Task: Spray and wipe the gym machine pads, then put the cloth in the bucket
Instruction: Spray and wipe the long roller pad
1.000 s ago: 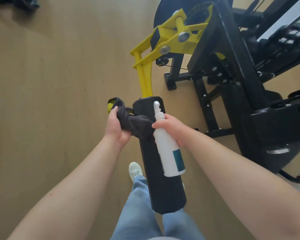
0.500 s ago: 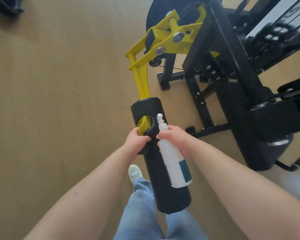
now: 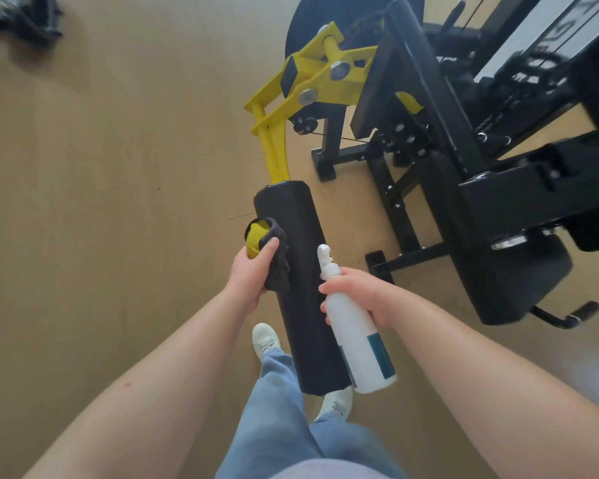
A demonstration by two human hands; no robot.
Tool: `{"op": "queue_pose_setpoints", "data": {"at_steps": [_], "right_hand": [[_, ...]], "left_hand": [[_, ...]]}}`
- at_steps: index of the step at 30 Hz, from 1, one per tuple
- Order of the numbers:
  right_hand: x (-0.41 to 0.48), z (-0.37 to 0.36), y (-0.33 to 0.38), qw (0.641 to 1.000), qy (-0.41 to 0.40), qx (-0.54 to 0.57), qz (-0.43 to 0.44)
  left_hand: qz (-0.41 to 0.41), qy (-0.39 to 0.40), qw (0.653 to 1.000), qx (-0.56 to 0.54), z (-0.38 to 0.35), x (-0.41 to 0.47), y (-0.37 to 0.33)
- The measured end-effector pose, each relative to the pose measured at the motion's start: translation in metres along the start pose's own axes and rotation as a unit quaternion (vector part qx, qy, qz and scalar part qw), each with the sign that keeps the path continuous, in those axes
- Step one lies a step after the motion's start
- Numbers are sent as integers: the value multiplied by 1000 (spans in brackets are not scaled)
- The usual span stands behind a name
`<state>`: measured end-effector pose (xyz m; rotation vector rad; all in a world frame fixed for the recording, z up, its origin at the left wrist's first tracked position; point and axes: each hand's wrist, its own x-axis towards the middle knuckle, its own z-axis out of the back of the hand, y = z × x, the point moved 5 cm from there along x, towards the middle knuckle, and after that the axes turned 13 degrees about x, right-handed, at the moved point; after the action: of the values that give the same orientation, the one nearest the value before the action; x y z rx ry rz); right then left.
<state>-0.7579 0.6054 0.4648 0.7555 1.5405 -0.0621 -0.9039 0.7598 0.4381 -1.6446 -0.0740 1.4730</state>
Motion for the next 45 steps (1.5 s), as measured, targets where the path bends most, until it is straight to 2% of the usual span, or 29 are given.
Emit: {"op": "queue_pose_setpoints", "data": {"at_steps": [4, 8, 14, 18, 22, 26, 31, 36, 38, 41, 43, 45], "right_hand": [[-16, 8, -26, 997, 14, -72, 4], [-29, 17, -55, 998, 21, -62, 0], [-41, 31, -88, 989, -39, -127, 61], [-52, 35, -112, 986, -9, -160, 37], [-59, 39, -125, 976, -31, -200, 80], [-68, 37, -141, 971, 23, -234, 48], [-77, 40, -159, 953, 39, -295, 51], [-79, 47, -169, 956, 50, -286, 40], [-75, 53, -171, 961, 27, -272, 53], [-69, 65, -174, 980, -1, -189, 59], [-64, 72, -173, 990, -13, -130, 60], [-58, 79, -170, 993, -25, -95, 71]], "left_hand": [[28, 5, 999, -37, -8, -24, 12], [17, 4, 999, -49, -13, -48, 26], [18, -17, 998, -53, -22, -74, 46], [-11, -19, 999, -47, -32, -86, 53], [-17, -20, 999, -38, -43, -98, 62], [-7, -29, 999, -32, -51, -109, 68], [-31, -39, 999, 22, -60, -119, 74], [-74, -61, 991, 94, -69, -127, 80], [-113, -86, 976, 164, -71, -127, 86], [-212, -117, 923, 298, -76, -127, 96], [-286, -107, 858, 413, -85, -128, 109], [-352, -74, 759, 543, -102, -128, 133]]}}
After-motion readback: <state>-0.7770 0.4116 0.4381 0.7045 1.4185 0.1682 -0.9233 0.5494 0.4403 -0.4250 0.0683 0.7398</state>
